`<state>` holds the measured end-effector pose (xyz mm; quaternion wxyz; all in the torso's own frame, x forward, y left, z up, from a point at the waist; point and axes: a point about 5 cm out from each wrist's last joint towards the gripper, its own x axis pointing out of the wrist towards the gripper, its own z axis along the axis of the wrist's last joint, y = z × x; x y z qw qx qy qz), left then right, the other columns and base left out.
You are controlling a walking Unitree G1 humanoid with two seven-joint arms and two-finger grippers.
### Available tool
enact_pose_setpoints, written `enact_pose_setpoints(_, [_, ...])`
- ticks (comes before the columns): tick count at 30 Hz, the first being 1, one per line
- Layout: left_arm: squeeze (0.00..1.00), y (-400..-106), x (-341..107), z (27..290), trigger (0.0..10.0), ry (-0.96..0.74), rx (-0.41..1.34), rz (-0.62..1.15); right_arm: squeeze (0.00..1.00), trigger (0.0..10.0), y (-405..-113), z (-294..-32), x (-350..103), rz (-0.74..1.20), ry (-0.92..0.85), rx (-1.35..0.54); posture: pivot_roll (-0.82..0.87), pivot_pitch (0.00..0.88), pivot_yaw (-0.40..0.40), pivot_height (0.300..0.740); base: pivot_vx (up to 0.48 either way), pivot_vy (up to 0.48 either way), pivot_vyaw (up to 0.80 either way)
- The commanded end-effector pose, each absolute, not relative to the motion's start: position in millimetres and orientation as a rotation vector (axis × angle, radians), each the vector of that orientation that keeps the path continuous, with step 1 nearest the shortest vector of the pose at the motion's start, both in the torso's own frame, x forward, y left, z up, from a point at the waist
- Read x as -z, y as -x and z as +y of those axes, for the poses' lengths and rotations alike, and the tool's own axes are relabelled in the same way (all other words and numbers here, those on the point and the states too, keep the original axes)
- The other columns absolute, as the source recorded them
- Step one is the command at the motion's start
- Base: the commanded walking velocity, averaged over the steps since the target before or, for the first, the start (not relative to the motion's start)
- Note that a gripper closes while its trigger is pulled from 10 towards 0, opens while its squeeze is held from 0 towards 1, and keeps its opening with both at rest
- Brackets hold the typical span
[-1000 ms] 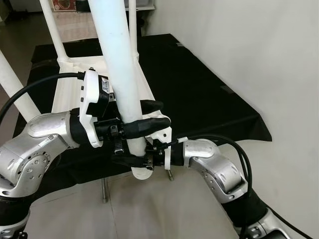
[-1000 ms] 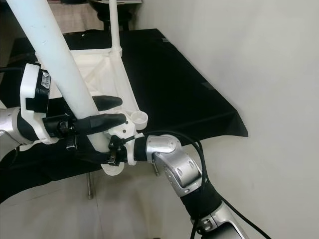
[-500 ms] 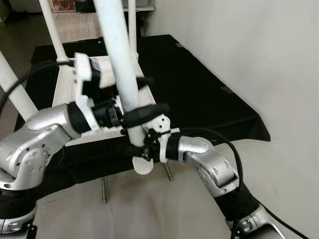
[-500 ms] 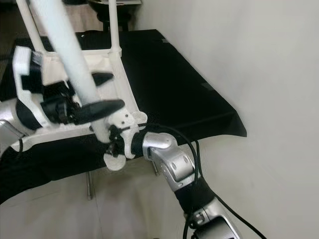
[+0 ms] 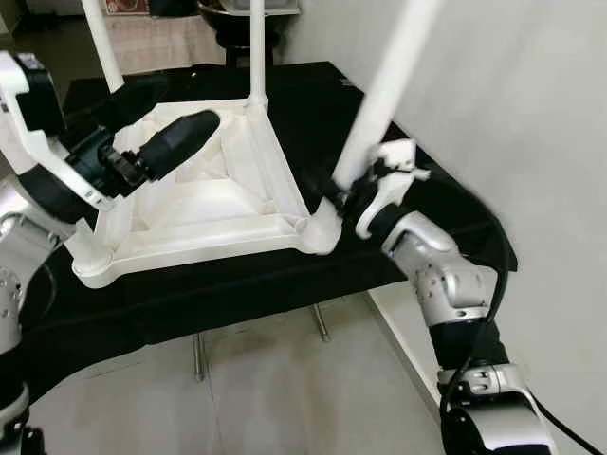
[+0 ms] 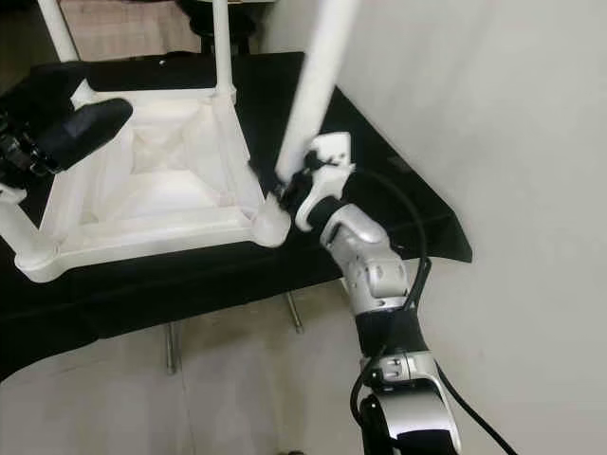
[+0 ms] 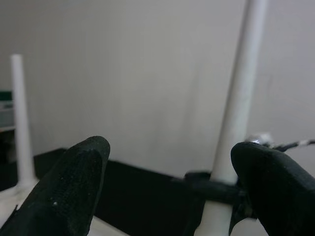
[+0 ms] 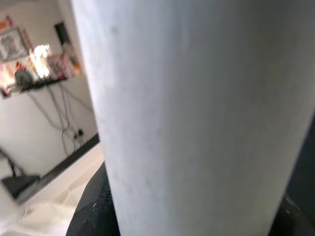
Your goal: Building children table
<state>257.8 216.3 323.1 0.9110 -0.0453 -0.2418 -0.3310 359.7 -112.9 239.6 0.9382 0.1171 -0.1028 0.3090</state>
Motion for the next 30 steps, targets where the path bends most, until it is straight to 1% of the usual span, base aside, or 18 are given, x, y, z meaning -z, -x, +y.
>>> enact_pose_setpoints(1, [1.0,-255,-312,216,10.0,0.09,0.6,-0.467,0.0,1.5,-360,-116,-238,-0.228,-0.257,-0.61,-0.13,0.074,-0.064,0.74,0.0,0.0,0.0])
enact_pose_setpoints(4, [1.0,-255,-307,217,10.0,0.088,0.564,-0.45,0.0,1.5,-359,-116,-236,-0.226,-0.257,-0.607,-0.13,0.074,-0.064,0.74,0.0,0.0,0.0])
enact_pose_setpoints(5, [0.0,-254,-300,217,10.0,0.101,0.523,-0.435,0.0,10.0,-358,-116,-229,-0.218,-0.255,-0.6,-0.12,0.078,-0.06,0.74,0.0,0.0,0.0])
enact_pose_setpoints(7, [0.0,-246,-281,210,10.0,0.077,0.487,-0.382,0.0,10.0,-354,-114,-217,-0.195,-0.246,-0.583,-0.12,0.081,-0.058,0.74,0.0,0.0,0.0])
enact_pose_setpoints(9, [0.0,-246,-281,210,10.0,0.077,0.487,-0.382,0.0,10.0,-354,-114,-217,-0.195,-0.246,-0.583,-0.12,0.081,-0.058,0.74,0.0,0.0,0.0])
enact_pose_setpoints(10, [0.0,-242,-272,207,10.0,0.08,0.465,-0.351,0.0,10.0,-352,-114,-211,-0.186,-0.242,-0.574,-0.12,0.082,-0.057,0.74,0.0,0.0,0.0])
enact_pose_setpoints(11, [0.0,-232,-253,202,10.0,0.078,0.399,-0.289,0.0,10.0,-347,-111,-200,-0.171,-0.229,-0.569,-0.12,0.082,-0.055,0.74,0.0,0.0,0.0])
enact_pose_setpoints(14, [0.0,-232,-253,202,10.0,0.078,0.399,-0.289,0.0,10.0,-347,-111,-200,-0.171,-0.229,-0.569,-0.12,0.082,-0.055,0.74,0.0,0.0,0.0])
enact_pose_setpoints(16, [0.0,-223,-240,199,10.0,0.076,0.358,-0.25,0.0,10.0,-344,-110,-193,-0.162,-0.221,-0.567,-0.12,0.08,-0.056,0.74,0.0,0.0,0.0])
enact_pose_setpoints(18, [0.0,-223,-240,199,10.0,0.076,0.358,-0.25,0.0,10.0,-344,-110,-193,-0.162,-0.221,-0.567,-0.12,0.08,-0.056,0.74,0.0,0.0,0.0])
enact_pose_setpoints(20, [0.0,-212,-224,196,10.0,0.084,0.288,-0.207,0.0,10.0,-342,-109,-190,-0.16,-0.196,-0.564,-0.12,0.077,-0.058,0.74,0.0,0.0,0.0])
enact_pose_setpoints(21, [0.0,-212,-224,196,10.0,0.084,0.288,-0.207,0.0,10.0,-342,-109,-190,-0.16,-0.196,-0.564,-0.12,0.077,-0.058,0.74,0.0,0.0,0.0])
enact_pose_setpoints(22, [0.0,-201,-212,198,10.0,0.08,0.185,-0.178,0.0,10.0,-335,-107,-186,-0.155,-0.161,-0.578,-0.12,0.077,-0.06,0.74,0.0,0.0,0.0])
enact_pose_setpoints(23, [0.0,-201,-212,198,10.0,0.08,0.185,-0.178,0.0,10.0,-335,-107,-186,-0.155,-0.161,-0.578,-0.12,0.077,-0.06,0.74,0.0,0.0,0.0])
enact_pose_setpoints(26, [0.0,-190,-202,198,10.0,0.066,0.109,-0.158,0.0,10.0,-329,-109,-182,-0.152,-0.145,-0.585,-0.12,0.079,-0.07,0.74,0.0,0.0,0.0])
enact_pose_setpoints(30, [0.0,-190,-200,194,10.0,0.047,0.101,-0.18,0.0,10.0,-327,-108,-180,-0.149,-0.147,-0.587,-0.12,0.077,-0.072,0.74,0.0,0.0,0.0])
